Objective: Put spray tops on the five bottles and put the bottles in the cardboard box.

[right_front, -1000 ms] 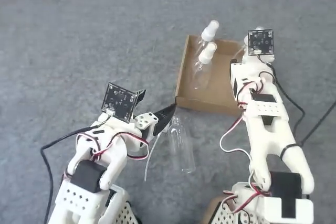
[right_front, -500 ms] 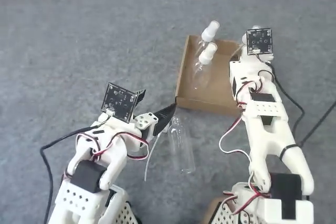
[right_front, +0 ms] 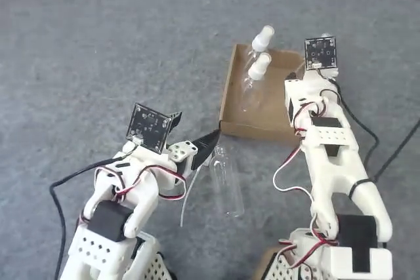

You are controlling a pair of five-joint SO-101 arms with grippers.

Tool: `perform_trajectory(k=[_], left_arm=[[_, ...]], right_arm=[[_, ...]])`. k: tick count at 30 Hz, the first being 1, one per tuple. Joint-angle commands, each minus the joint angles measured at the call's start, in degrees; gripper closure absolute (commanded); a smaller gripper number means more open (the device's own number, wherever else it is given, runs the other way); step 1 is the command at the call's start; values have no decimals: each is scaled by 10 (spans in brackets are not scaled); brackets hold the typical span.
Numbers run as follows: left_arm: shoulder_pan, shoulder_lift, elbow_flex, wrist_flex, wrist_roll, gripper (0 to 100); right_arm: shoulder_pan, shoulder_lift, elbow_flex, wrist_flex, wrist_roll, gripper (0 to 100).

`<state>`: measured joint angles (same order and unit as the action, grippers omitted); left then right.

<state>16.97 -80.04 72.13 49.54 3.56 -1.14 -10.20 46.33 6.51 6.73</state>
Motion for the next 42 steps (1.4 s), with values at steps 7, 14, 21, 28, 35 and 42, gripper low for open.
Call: perform_trajectory(k=[7,14,21,28,35,42], left_arm=[[-4,-11,-1,-7,-5,721],[-4,-11,-1,-7,-5,721],[-4,-11,-1,-7,-5,721],[-4,-11,-1,-7,-5,721],[-4,-11,-1,-7,-5,721],[-4,-11,-1,-7,-5,721]], right_arm=[[-1,-10,-10,-6,7,827],[-1,-10,-13,-7,8,827],[-1,-10,-13,-11,10,827],[-1,-10,-13,-9,11,801],[-14,-10,-13,-7,11,657],[-20,-14,-26,-6,11,653]])
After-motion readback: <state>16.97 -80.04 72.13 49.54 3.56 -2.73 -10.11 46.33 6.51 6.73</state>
